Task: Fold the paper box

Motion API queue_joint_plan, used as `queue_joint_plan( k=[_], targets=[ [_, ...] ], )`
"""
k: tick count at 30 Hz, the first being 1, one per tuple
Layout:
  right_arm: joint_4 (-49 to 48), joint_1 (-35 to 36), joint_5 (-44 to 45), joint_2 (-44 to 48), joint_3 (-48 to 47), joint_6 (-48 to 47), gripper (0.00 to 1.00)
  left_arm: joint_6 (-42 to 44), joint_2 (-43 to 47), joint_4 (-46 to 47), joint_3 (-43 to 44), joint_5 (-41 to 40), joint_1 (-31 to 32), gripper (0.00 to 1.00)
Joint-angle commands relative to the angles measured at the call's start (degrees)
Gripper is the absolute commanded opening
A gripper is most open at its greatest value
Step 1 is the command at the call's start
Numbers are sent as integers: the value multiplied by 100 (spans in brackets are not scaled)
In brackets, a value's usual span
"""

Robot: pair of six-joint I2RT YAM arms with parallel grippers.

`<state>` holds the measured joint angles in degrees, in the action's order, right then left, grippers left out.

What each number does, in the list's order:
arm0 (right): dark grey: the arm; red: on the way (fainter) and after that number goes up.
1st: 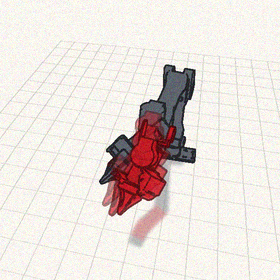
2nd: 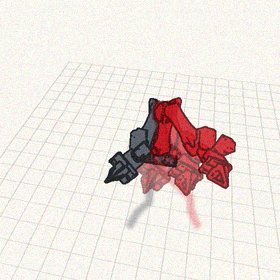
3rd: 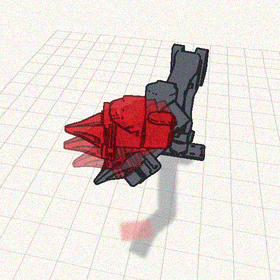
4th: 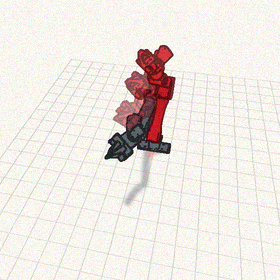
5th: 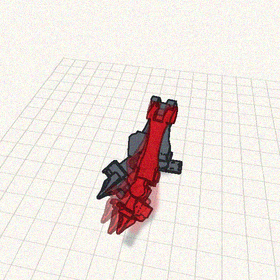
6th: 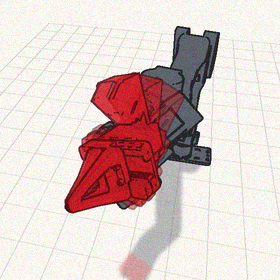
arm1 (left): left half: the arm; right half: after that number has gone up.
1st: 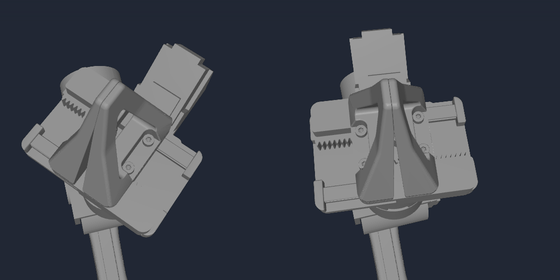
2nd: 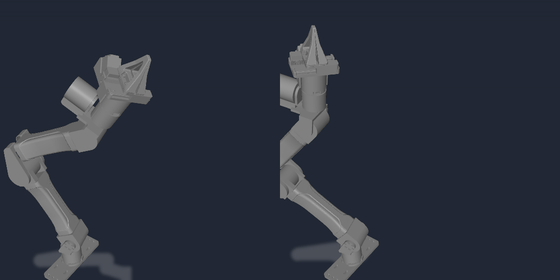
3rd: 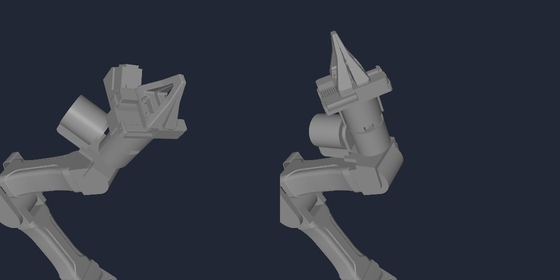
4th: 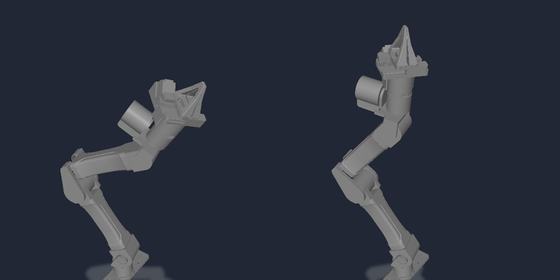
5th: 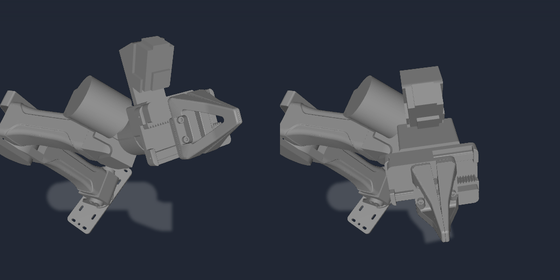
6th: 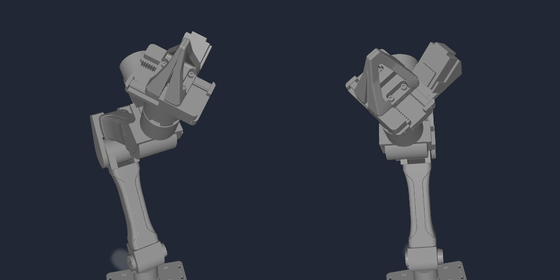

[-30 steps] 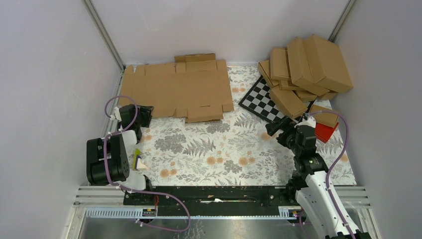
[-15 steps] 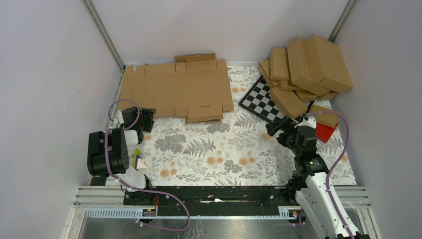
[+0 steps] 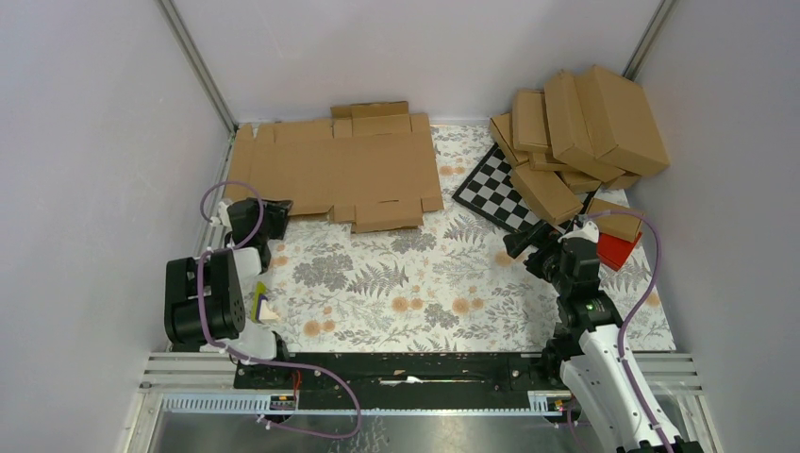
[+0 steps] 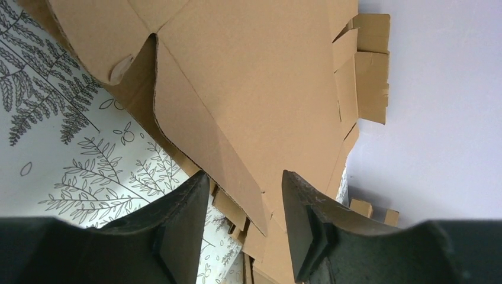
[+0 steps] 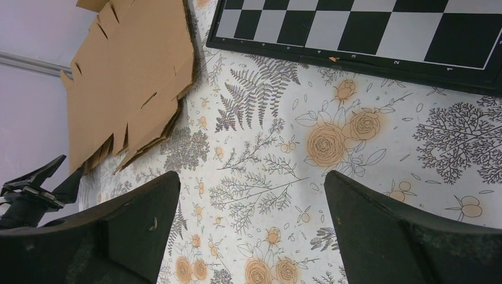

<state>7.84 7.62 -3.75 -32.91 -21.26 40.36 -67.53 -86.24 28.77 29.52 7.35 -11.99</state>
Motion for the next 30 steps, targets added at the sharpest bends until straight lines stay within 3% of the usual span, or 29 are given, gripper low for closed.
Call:
queue_joint_plan(
  k=[1,7,12,16,22,30],
  targets=[
    [-187,21,13,-1,-245,-92,99,-89,-250,661,144,209,21,47],
    [-192,25,45,42,-230,-134,100,-165,-468,839,200,301,21,43],
    [-195,21,30,-32,-275,-116,100,-290,-609,925,173,344,22,32],
    [-187,21,-20,38,-277,-115,100,-261,-535,988,136,351,22,1],
    [-152,21,-137,126,-274,-189,100,-222,216,703,194,628,148,0],
    [98,22,-420,76,-512,-285,100,31,2175,-713,194,968,535,0]
  ],
)
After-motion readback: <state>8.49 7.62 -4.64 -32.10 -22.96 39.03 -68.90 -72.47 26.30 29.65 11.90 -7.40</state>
